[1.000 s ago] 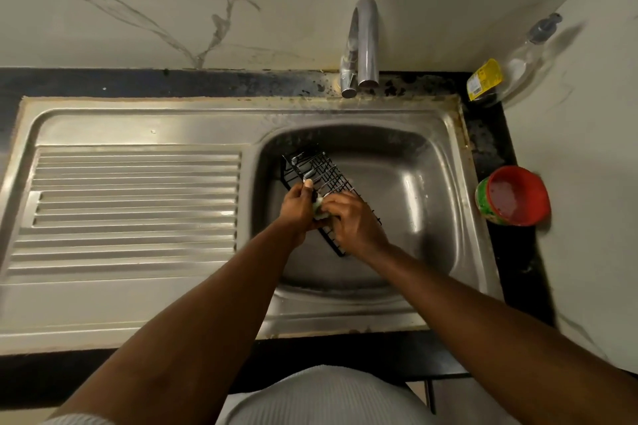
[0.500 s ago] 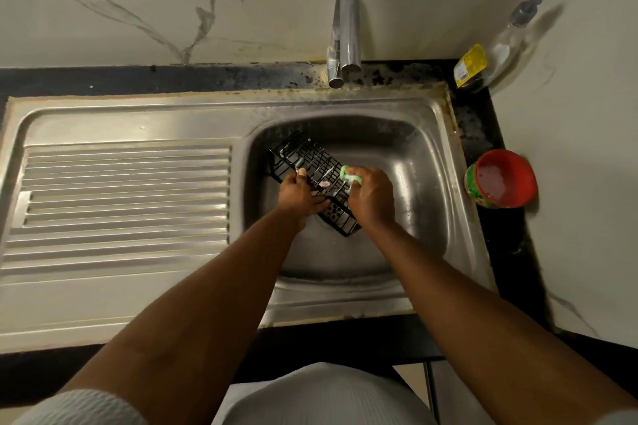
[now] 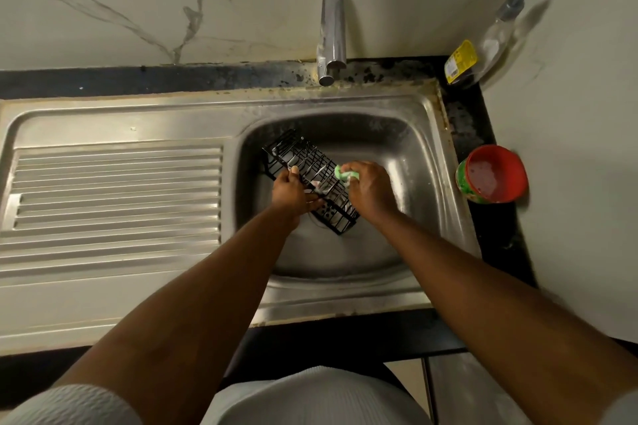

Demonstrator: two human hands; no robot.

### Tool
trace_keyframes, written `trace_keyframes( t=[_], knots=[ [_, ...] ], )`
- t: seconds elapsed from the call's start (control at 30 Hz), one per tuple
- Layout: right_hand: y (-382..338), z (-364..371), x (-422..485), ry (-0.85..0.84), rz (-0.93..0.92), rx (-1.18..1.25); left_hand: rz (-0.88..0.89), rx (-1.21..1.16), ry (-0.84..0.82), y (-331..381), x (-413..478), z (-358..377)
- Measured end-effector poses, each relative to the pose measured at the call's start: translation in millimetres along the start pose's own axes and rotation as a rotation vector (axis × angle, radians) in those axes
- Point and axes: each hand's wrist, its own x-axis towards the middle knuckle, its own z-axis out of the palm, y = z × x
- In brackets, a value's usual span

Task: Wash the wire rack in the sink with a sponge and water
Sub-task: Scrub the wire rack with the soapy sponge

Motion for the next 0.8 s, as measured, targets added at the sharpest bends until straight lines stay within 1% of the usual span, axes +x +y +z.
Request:
trace_keyframes(
  t=[0.07,0.13,0.17,0.2,0.23,0.3,0.37,0.4,0.47,0.53,0.57,0.6,0.63,0.7,0.73,0.8],
  knots=[
    [-5.8,1.2,-24.4,-0.025,-0.107,-0.011,0.014,0.001,0.003,-1.6,1.6,2.2],
    [-6.4,-0.8,-47.8,-0.119,-0.278,-0.025,0.024,0.008,0.014,-2.3,3.0,2.8],
    [-3.6,-5.5,-52.0,-0.139,-0.332,-0.036,0.026,0.005,0.013,-3.0,4.1,3.3],
    [1.9,-11.5,-48.6,-0.125,-0.343,-0.041,0.028,0.006,0.008,-2.4,3.9,3.6],
    [9.6,-16.9,-40.0,-0.075,-0.292,-0.041,0.022,0.002,0.005,-2.2,4.2,3.1],
    [31.1,-24.2,-21.9,0.03,-0.067,-0.043,0.007,-0.008,0.013,-2.2,4.7,2.3],
    [44.7,-24.8,-13.9,-0.022,0.129,-0.051,0.012,-0.018,0.028,-3.0,5.3,1.5],
    [46.5,-22.5,-14.5,-0.053,0.193,-0.027,0.015,-0.015,0.039,-3.0,4.6,1.5],
    [40.9,-17.5,-24.6,-0.039,0.31,0.031,0.009,-0.047,0.041,-6.5,1.7,2.2],
    [35.1,-14.2,-38.2,-0.047,0.39,0.082,-0.019,-0.052,-0.026,-16.7,-3.8,2.7],
    [34.6,-12.3,-43.7,-0.081,0.409,0.116,-0.018,0.01,-0.082,-22.8,-7.2,2.7],
    [36.4,-10.5,-48.9,-0.118,0.425,0.146,-0.01,0.12,-0.151,-31.1,-10.4,2.6],
    [39.6,-10.0,-53.3,-0.138,0.46,0.174,-0.001,0.244,-0.253,-40.3,-14.9,2.3],
    [44.5,-12.1,-57.8,-0.108,0.541,0.226,0.047,0.552,-0.446,-59.3,-23.4,1.6],
    [46.2,-13.2,-58.5,-0.092,0.558,0.239,0.057,0.651,-0.487,-67.4,-25.4,1.6],
    [47.2,-13.6,-59.6,-0.093,0.553,0.272,0.063,0.668,-0.467,-75.1,-25.1,0.4]
  ],
)
